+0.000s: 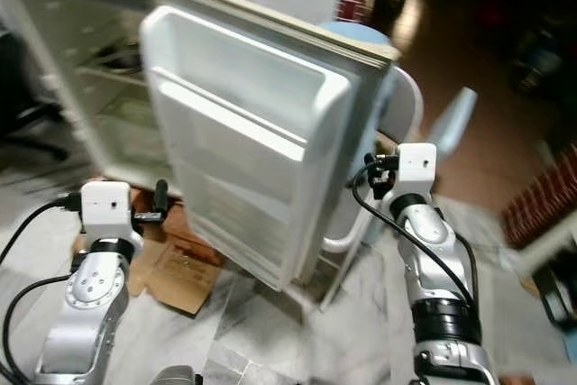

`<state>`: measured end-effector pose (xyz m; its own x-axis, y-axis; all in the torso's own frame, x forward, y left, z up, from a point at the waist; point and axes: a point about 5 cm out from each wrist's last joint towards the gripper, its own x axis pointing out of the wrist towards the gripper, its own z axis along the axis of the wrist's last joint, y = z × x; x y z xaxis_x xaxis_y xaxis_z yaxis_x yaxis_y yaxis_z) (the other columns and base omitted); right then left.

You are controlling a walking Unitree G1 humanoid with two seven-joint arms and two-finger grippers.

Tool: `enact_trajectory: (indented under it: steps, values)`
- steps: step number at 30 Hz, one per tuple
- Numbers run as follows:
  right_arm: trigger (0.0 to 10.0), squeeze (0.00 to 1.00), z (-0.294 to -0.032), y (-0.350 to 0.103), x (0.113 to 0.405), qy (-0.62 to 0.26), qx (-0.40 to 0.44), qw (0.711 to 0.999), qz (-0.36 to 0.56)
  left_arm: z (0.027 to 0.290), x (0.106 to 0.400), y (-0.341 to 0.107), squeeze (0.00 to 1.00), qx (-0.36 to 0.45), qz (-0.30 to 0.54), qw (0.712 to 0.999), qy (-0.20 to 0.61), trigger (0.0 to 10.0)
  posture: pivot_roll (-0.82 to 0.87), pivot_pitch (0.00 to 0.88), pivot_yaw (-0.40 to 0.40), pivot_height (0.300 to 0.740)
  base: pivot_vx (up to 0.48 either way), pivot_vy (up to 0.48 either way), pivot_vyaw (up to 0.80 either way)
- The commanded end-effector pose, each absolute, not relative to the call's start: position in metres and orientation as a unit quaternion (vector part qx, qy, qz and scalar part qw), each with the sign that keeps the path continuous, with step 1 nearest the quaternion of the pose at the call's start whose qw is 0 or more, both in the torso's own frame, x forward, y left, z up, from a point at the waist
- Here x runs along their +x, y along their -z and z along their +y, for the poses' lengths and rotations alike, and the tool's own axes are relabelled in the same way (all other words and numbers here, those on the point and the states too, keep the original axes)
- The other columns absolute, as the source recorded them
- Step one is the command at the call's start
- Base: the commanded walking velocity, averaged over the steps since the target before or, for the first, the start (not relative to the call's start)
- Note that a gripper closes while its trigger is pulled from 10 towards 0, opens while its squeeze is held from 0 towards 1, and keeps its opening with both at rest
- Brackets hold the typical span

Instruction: Restocking fridge

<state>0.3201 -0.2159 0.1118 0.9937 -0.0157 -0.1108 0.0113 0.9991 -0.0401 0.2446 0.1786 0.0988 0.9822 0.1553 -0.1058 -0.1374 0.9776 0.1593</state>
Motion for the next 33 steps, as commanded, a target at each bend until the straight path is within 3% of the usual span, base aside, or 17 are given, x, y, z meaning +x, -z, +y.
enact_trajectory:
  steps: [1, 7, 11, 15, 17, 18, 20, 25, 30, 33]
  values:
    - [10.0, 0.00, -0.203, -0.120, 0.330, -0.005, -0.027, 0.999, 0.038, 0.174, 0.247, -0.098, 0.00, 0.080, 0.067, 0.992, -0.071, 10.0, 0.07, 0.000, -0.077, 0.740, 0.000, 0.000, 0.71]
    - [10.0, 0.00, -0.191, -0.131, 0.346, 0.018, -0.013, 1.000, 0.022, 0.184, 0.248, -0.088, 0.00, 0.064, 0.118, 0.984, -0.117, 10.0, 0.08, 0.000, -0.076, 0.740, 0.000, 0.000, 0.71]
    - [10.0, 0.00, -0.168, -0.138, 0.353, -0.030, 0.026, 0.999, 0.018, 0.188, 0.246, -0.082, 0.00, 0.049, 0.136, 0.981, -0.130, 10.0, 0.08, 0.000, -0.079, 0.740, 0.000, 0.000, 0.71]
    - [10.0, 0.00, -0.127, -0.146, 0.335, -0.256, 0.107, 0.960, 0.027, 0.189, 0.245, -0.083, 0.00, 0.051, 0.136, 0.981, -0.130, 10.0, 0.09, 0.000, -0.084, 0.740, 0.000, 0.000, 0.00]
    - [10.0, 0.00, -0.122, -0.147, 0.315, -0.362, 0.107, 0.925, 0.033, 0.189, 0.244, -0.081, 0.00, 0.050, 0.145, 0.979, -0.133, 10.0, 0.09, 0.000, -0.086, 0.740, 0.000, 0.000, 0.00]
    - [10.0, 0.00, -0.122, -0.147, 0.315, -0.362, 0.107, 0.925, 0.033, 0.189, 0.244, -0.081, 0.00, 0.050, 0.145, 0.979, -0.133, 10.0, 0.09, 0.000, -0.086, 0.740, 0.000, 0.000, 0.00]
    - [10.0, 0.00, -0.138, -0.135, 0.303, -0.394, 0.080, 0.913, 0.067, 0.194, 0.242, -0.076, 0.00, 0.039, 0.172, 0.972, -0.157, 10.0, 0.09, 0.000, -0.085, 0.740, 0.000, 0.000, 0.00]
    - [10.0, 0.00, -0.171, -0.111, 0.302, -0.373, 0.006, 0.919, 0.123, 0.210, 0.232, -0.067, 0.00, 0.016, 0.210, 0.954, -0.212, 10.0, 0.09, 0.000, -0.076, 0.740, 0.000, 0.000, 0.00]
    - [10.0, 0.00, -0.199, -0.085, 0.284, -0.412, -0.045, 0.885, 0.210, 0.226, 0.218, -0.061, 0.00, -0.002, 0.234, 0.939, -0.250, 10.0, 0.10, 0.000, -0.070, 0.740, 0.000, 0.000, 0.00]
    - [10.0, 0.00, -0.216, -0.064, 0.282, -0.387, -0.124, 0.874, 0.267, 0.232, 0.213, -0.058, 0.00, -0.009, 0.245, 0.935, -0.255, 10.0, 0.10, 0.000, -0.070, 0.740, 0.000, 0.000, 0.00]
